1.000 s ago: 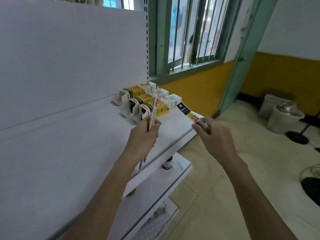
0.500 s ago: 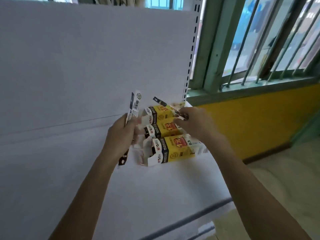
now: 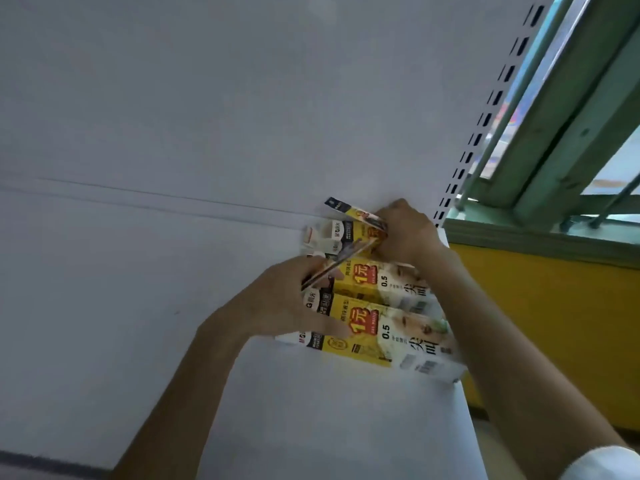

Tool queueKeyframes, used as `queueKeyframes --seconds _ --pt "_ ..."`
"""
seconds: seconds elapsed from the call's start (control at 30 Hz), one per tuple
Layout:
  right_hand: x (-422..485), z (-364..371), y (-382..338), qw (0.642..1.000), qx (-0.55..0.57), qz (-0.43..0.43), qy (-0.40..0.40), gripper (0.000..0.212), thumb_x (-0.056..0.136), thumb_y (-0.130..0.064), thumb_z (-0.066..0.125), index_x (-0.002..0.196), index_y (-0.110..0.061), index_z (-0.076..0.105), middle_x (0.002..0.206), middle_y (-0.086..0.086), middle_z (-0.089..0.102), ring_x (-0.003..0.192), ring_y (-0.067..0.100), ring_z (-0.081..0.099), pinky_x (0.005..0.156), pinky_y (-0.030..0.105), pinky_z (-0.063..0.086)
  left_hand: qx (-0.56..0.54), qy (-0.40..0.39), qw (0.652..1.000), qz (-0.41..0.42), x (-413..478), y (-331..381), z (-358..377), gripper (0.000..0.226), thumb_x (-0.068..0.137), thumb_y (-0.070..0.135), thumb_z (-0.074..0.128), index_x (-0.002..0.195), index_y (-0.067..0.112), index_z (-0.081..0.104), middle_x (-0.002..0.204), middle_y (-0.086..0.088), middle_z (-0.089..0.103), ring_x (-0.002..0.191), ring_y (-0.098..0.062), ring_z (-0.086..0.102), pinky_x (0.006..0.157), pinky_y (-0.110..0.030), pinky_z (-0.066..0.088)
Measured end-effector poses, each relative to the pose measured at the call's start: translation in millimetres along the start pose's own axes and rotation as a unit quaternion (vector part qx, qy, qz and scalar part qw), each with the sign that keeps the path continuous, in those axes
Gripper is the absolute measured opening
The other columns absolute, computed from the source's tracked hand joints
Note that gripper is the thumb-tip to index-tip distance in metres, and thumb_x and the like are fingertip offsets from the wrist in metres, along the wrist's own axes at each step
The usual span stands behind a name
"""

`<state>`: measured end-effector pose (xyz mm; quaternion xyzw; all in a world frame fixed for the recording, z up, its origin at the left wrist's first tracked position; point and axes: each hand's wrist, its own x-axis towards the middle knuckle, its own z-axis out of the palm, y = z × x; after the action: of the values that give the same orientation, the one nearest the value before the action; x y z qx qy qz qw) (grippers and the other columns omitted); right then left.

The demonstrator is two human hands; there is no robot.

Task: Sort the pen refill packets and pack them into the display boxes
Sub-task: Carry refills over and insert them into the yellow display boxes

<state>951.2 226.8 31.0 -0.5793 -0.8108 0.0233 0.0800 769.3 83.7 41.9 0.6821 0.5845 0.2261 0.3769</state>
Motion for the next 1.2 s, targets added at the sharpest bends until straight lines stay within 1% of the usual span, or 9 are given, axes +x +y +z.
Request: queueKeyframes --seconds 0.13,0.3,0.43,0.53,0.63,0.73,1.0,1.1,1.2 --pt "-10.5 -10.4 2.3 0.999 0.013 -0.007 0.031 0.044 0.073 -0.029 0.068 0.113 -0.022 0.050 0.104 0.002 0.048 0.094 0.027 0.056 0.073 0.034 0.046 0.125 0.038 0.991 0.025 2.9 -0.7 14.8 0.058 0.053 0.045 0.086 0.104 0.032 0.062 0.097 0.014 0.056 0.089 -0.008 0.055 0.077 -0.031 0.047" --pt "-45.9 -48.1 -4.1 0.992 0.057 0.000 0.111 0.049 0.073 -0.024 0.071 0.117 -0.021 0.049 0.104 0.003 0.051 0.091 0.024 0.052 0.067 0.029 0.035 0.141 0.145 0.979 0.007 8.2 -4.6 17.2 0.064 0.055 0.050 0.082 0.111 0.026 0.060 0.102 0.011 0.048 0.092 -0.013 0.054 0.074 -0.029 0.042" --pt "-79.6 -69.4 -21.7 0.986 0.098 0.012 0.135 0.056 0.071 -0.029 0.076 0.119 -0.019 0.049 0.098 -0.002 0.049 0.085 0.017 0.046 0.071 0.028 0.036 -0.057 0.279 0.957 0.055 -6.4 -4.8 8.9 0.036 0.061 0.035 0.082 0.088 0.030 0.058 0.091 0.011 0.057 0.073 -0.008 0.055 0.062 -0.012 0.044" --pt "-103.7 -78.7 -50.4 0.981 0.151 0.018 0.119 0.057 0.068 -0.035 0.078 0.115 -0.021 0.049 0.096 -0.005 0.051 0.087 0.016 0.049 0.073 0.029 0.038 -0.192 0.344 0.916 0.069 -25.7 -3.9 4.6 0.020 0.069 0.025 0.078 0.078 0.026 0.060 0.077 0.009 0.064 0.061 -0.009 0.060 0.051 -0.023 0.051" --pt "-128.5 -77.9 -78.0 0.981 0.178 0.018 0.068 0.055 0.065 -0.038 0.079 0.111 -0.025 0.050 0.093 -0.007 0.055 0.087 0.015 0.054 0.075 0.033 0.047 -0.324 0.421 0.846 0.052 -41.3 -7.8 -0.4 0.015 0.086 0.023 0.062 0.072 0.021 0.057 0.054 0.011 0.054 0.040 -0.002 0.045 0.040 -0.016 0.033" --pt "-148.6 -64.9 -93.9 0.987 0.156 0.002 0.048 0.053 0.064 -0.035 0.080 0.109 -0.027 0.052 0.096 -0.007 0.057 0.087 0.014 0.053 0.075 0.033 0.048 -0.462 0.395 0.793 0.024 -54.9 -16.6 -9.6 0.023 0.090 0.027 0.056 0.069 0.019 0.052 0.048 0.010 0.049 0.035 -0.002 0.031 0.036 -0.015 0.025" --pt "-174.2 -57.1 -120.0 0.971 0.226 -0.031 0.068 0.055 0.072 -0.055 0.065 0.114 -0.022 0.054 0.105 -0.006 0.045 0.087 0.012 0.051 0.076 0.024 0.044 -0.419 0.304 0.854 -0.049 -86.8 -32.6 -6.0 0.017 0.087 0.014 0.062 0.071 0.013 0.055 0.046 -0.001 0.055 0.035 -0.004 0.037 0.036 -0.014 0.029" --pt "-176.1 -75.4 -147.8 0.914 0.315 -0.122 0.226 0.025 0.095 -0.039 0.042 0.095 -0.018 0.056 0.086 -0.002 0.049 0.068 0.004 0.046 0.060 0.014 0.035 -0.413 0.291 0.863 -0.027 -92.5 -27.3 -0.2 0.015 0.087 0.013 0.062 0.073 0.013 0.056 0.045 0.002 0.058 0.034 -0.003 0.035 0.035 -0.014 0.029" --pt "-172.0 -86.9 -179.5 0.823 0.475 -0.214 0.226 0.026 0.098 -0.023 0.038 0.092 -0.003 0.053 0.072 0.003 0.050 0.061 0.015 0.043 0.054 0.030 0.036 -0.411 0.285 0.865 -0.019 -97.1 -21.1 3.2 0.015 0.086 0.015 0.064 0.073 0.014 0.056 0.046 0.002 0.060 0.036 -0.005 0.035 0.036 -0.015 0.030"
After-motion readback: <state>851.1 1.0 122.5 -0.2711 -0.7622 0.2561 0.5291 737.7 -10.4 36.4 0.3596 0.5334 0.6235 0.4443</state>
